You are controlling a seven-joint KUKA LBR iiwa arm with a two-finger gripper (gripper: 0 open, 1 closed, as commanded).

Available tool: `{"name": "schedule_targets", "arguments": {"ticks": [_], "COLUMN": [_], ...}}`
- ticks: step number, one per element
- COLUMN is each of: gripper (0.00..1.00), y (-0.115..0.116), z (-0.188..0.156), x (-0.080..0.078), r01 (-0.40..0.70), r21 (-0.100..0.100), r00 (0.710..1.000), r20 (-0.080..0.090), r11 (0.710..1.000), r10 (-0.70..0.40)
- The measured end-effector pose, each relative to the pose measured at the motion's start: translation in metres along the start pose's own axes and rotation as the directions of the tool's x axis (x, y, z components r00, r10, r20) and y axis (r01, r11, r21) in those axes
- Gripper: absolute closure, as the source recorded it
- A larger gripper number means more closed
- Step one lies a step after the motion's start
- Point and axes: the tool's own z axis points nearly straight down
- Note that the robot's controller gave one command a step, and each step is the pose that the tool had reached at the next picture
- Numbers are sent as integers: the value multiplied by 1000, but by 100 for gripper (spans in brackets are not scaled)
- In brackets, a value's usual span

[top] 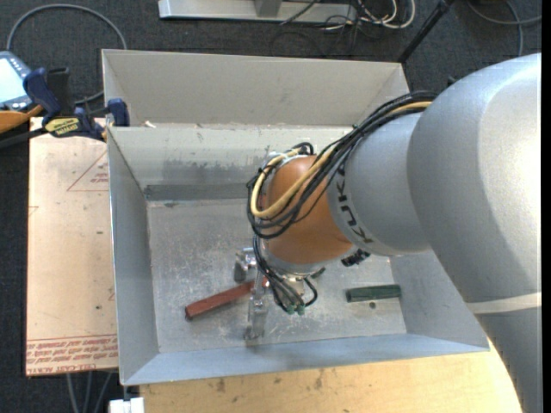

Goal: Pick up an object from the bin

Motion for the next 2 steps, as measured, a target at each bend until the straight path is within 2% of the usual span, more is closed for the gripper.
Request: {"name": "schedule_targets", "arguments": {"ticks": [1,2], "gripper": [100,100], "y": [0,0], "z": [-1,-2], "x": [-1,-1], "r01": [-1,-2], "r21": [0,0], "r00": [1000,1000], "r20": [1,1], "r11": [1000,1000], "r10": [1,2]}}
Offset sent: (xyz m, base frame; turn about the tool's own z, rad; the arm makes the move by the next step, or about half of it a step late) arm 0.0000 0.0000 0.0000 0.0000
